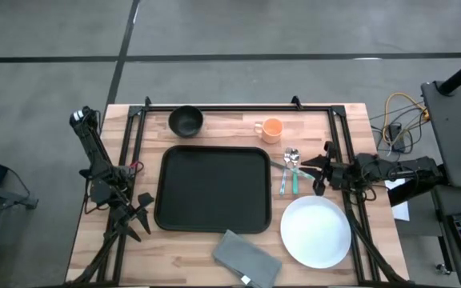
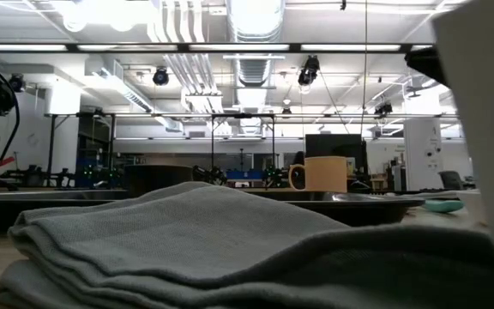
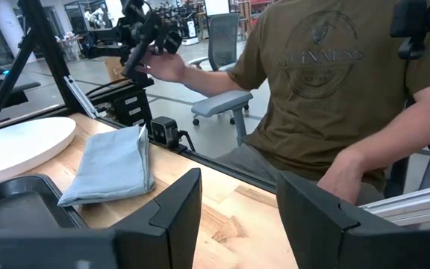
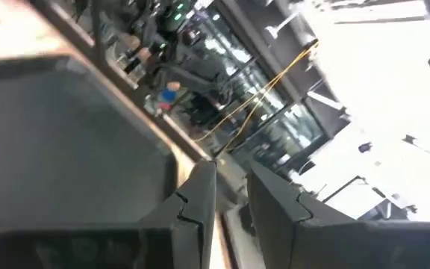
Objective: Set up tray
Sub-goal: Put the orange mug on the top left of the black tray
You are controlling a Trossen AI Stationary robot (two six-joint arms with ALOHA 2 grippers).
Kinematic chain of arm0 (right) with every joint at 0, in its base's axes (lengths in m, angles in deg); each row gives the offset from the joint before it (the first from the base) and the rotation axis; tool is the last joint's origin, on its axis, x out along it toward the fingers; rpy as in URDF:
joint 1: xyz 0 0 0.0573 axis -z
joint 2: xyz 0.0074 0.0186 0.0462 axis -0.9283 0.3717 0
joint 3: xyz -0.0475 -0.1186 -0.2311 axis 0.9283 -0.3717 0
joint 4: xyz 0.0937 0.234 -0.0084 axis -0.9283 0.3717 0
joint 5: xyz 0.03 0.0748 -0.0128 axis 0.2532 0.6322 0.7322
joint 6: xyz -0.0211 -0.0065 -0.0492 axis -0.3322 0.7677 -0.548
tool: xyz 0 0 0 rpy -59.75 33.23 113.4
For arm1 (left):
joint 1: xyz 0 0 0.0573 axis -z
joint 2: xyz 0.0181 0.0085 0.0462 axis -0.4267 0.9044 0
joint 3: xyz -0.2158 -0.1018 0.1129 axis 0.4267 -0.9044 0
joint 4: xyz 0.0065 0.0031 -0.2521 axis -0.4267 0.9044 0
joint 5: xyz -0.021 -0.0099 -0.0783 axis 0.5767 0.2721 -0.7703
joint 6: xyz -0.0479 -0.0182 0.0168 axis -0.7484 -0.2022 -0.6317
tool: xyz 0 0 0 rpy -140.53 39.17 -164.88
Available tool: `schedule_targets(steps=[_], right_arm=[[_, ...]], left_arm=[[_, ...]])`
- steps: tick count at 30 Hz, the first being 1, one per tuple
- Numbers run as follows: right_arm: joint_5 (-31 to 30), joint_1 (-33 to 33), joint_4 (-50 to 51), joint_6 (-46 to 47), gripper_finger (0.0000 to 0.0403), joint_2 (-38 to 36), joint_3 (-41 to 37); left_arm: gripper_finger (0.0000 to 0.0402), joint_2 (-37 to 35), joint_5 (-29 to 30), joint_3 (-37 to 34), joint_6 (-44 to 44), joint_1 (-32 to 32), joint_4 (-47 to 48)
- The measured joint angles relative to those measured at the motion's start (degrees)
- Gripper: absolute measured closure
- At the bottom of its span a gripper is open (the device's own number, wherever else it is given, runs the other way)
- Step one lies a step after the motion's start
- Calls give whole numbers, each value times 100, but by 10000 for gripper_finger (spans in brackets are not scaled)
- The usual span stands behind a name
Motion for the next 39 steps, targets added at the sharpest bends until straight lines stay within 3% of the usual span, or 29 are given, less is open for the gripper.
schedule_targets(steps=[9, 18, 25, 34, 39], right_arm=[[24, 0, -1451, 2125, 335, 0, 0], [466, 0, -3509, 2423, 335, 3, 2], [1582, -2, -4737, 1839, 335, 251, 40], [1869, -2, -4822, 1531, 335, 1406, 1221], [1871, -2, -4228, 2579, 335, 2512, 1935]], left_arm=[[246, 0, 0, 2, 0, 0, 0], [246, 0, 1, 0, 0, 2, 0], [246, 0, 0, 0, 0, 0, 0], [246, 0, 2, 1, 0, 0, 0], [246, 0, 0, 0, 0, 1, 0]])
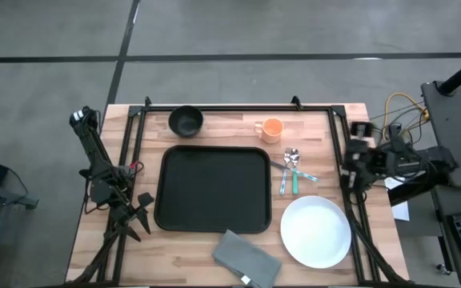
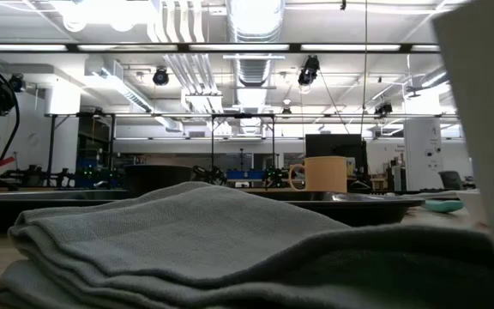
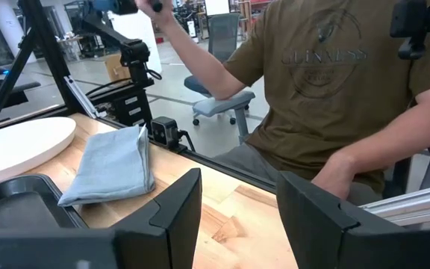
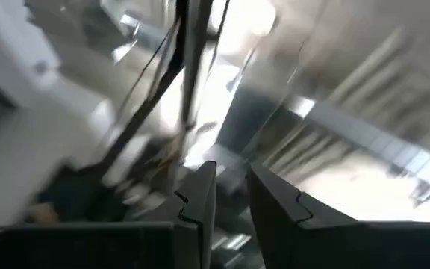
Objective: Set up tray
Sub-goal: Put the orange mug on the top left of the black tray
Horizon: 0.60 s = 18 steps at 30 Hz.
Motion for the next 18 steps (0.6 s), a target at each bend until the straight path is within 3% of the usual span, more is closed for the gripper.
schedule_targets(steps=[10, 18], right_arm=[[-447, 2, 1611, 294, 335, 2062, 1407], [-964, 2, 2944, 351, 335, 2808, 2533]], left_arm=[[246, 0, 1, 2, 0, 0, 0], [246, 1, 2, 0, 0, -1, 0]])
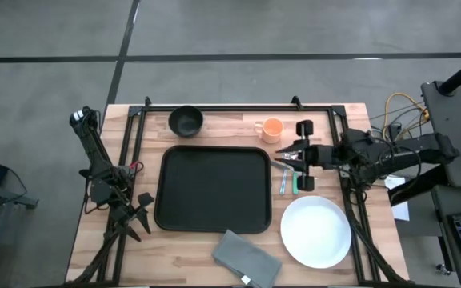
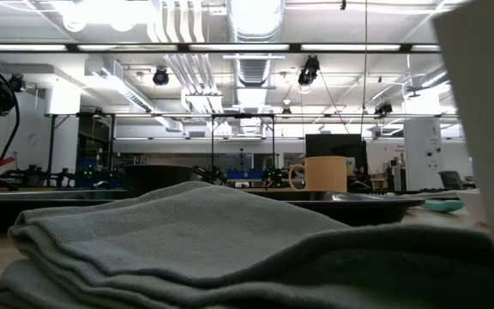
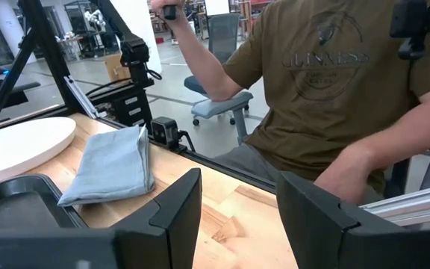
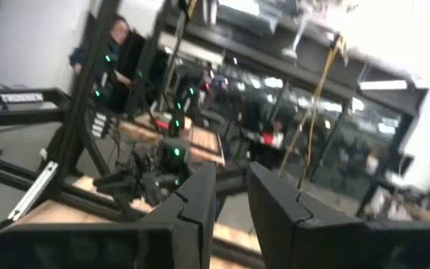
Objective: Set up tray
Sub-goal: Put the orange mug on the top left of the black tray
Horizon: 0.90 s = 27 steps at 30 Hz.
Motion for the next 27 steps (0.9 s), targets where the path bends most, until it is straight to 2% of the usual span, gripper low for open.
schedule_targets(steps=[4, 12, 14, 18, 20, 22, 27], right_arm=[[-9, -2, 473, 186, 335, 61, 243], [-102, 0, 524, 266, 335, -140, 152], [-670, 0, 707, 226, 335, -112, 84], [-2659, 30, 1007, 243, 335, 69, 39], [-3373, 78, 1048, 256, 335, 182, 39], [-3567, 180, 1075, 331, 335, 270, 35], [-3545, 549, 1187, 736, 335, 332, 35]], left_arm=[[246, -1, -1, 0, 0, 1, 0], [246, 2, 1, 0, 0, -1, 0], [246, 3, -2, 2, 0, 1, 0], [246, 3, 1, 0, 0, 0, 0], [246, 3, 0, 1, 0, 0, 0], [246, 3, -2, 0, 0, 1, 0], [246, 3, -2, 0, 0, -1, 0]])
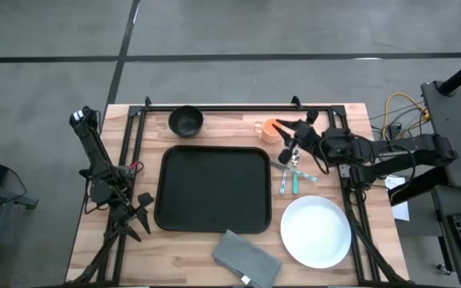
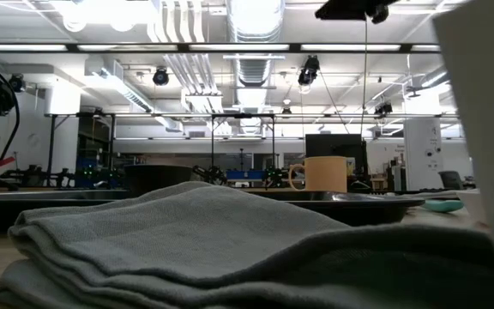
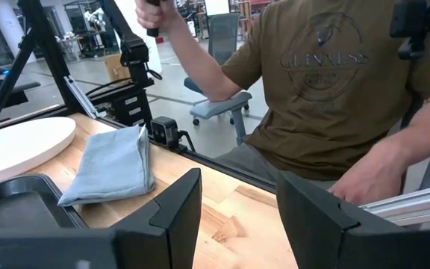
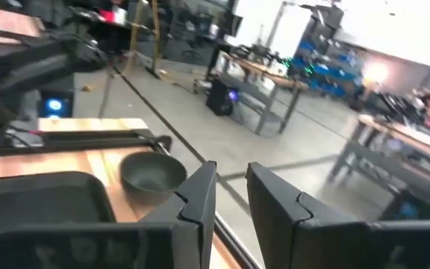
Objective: Set up tray
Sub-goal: Put the orange mug on the top left of the black tray
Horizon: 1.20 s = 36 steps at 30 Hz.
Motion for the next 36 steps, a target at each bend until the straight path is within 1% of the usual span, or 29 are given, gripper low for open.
schedule_targets(steps=[2, 8, 10, 14, 18, 20, 25, 29, 36], right_arm=[[125, 162, 227, 185, 335, -7, 0], [1145, 719, 627, 674, 335, 6, 0], [1261, 865, 725, 729, 332, 70, 0], [1330, 1121, 945, 853, 310, 239, -2], [1390, 1380, 988, 863, 276, 387, -2], [1583, 1531, 990, 865, 257, 452, -2], [2412, 1897, 1032, 879, 222, 646, -2], [2747, 2170, 1168, 907, 213, 889, -2], [3248, 2704, 1379, 1097, 211, 1286, -2]], left_arm=[[246, 0, 0, 0, 0, 2, 0], [246, 0, 1, 1, 0, 1, 0], [246, 0, 0, 2, 0, 0, 0], [246, 0, 1, 1, 0, 0, 0], [246, 0, 0, 0, 0, 2, 0], [246, 0, 2, 2, 0, 0, 0], [246, 0, 1, 1, 0, 1, 0], [246, 0, 0, 0, 0, 2, 0], [246, -2, 2, 0, 0, 2, 0]])
